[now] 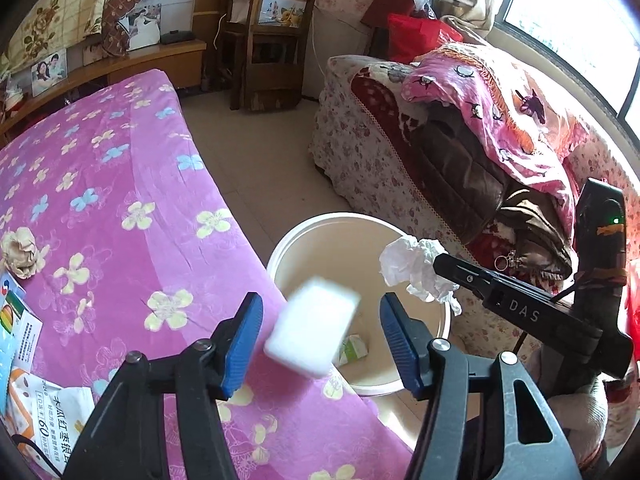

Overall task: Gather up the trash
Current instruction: 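Carry the sponge block and crumpled tissue over the white bucket, then open both tools to drop the sponge block and tissue into the bucket, then move both open tools back over the remaining trash on the table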

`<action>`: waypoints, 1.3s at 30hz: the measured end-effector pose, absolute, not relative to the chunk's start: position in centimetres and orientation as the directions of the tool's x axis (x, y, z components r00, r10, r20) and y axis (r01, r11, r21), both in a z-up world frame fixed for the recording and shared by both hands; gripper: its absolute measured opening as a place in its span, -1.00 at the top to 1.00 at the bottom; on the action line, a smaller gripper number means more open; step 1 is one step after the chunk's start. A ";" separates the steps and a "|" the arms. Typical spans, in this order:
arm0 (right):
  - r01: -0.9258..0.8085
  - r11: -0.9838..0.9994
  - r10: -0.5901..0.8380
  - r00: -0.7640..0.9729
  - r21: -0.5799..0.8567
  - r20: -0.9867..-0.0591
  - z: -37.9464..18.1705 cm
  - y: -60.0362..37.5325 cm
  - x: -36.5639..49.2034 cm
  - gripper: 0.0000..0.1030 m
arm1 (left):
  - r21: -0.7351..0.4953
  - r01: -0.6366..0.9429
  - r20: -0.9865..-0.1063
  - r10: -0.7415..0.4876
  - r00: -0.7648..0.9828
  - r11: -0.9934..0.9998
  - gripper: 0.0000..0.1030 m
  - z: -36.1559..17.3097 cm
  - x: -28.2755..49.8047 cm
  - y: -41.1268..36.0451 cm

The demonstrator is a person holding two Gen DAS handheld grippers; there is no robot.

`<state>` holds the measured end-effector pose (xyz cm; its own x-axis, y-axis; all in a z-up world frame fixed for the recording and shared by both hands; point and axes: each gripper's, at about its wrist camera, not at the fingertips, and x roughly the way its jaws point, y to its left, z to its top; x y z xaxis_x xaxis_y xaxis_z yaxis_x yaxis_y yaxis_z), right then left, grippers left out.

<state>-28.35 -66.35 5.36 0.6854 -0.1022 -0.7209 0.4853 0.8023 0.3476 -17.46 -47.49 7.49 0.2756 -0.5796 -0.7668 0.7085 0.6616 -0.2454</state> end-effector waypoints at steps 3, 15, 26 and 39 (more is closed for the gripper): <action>0.497 0.789 -0.095 0.679 0.360 -0.728 4.9 -66.7 -28.4 0.67 | -0.247 0.704 -0.769 -0.577 0.275 0.665 -0.23 7.5 -17.4 -47.2; 0.492 0.785 -0.065 0.669 0.376 -0.740 4.1 -66.1 -28.1 0.67 | -0.232 0.702 -0.762 -0.575 0.299 0.673 -0.23 8.2 -18.1 -45.5; 0.428 0.830 -0.043 0.690 0.359 -0.723 5.8 -63.0 -27.4 0.66 | -0.212 0.674 -0.746 -0.562 0.357 0.708 -0.39 9.4 -18.3 -42.8; 0.309 0.903 -0.023 0.727 0.298 -0.686 8.8 -56.2 -25.6 0.35 | -0.213 0.597 -0.713 -0.541 0.447 0.774 -0.47 11.5 -17.4 -34.9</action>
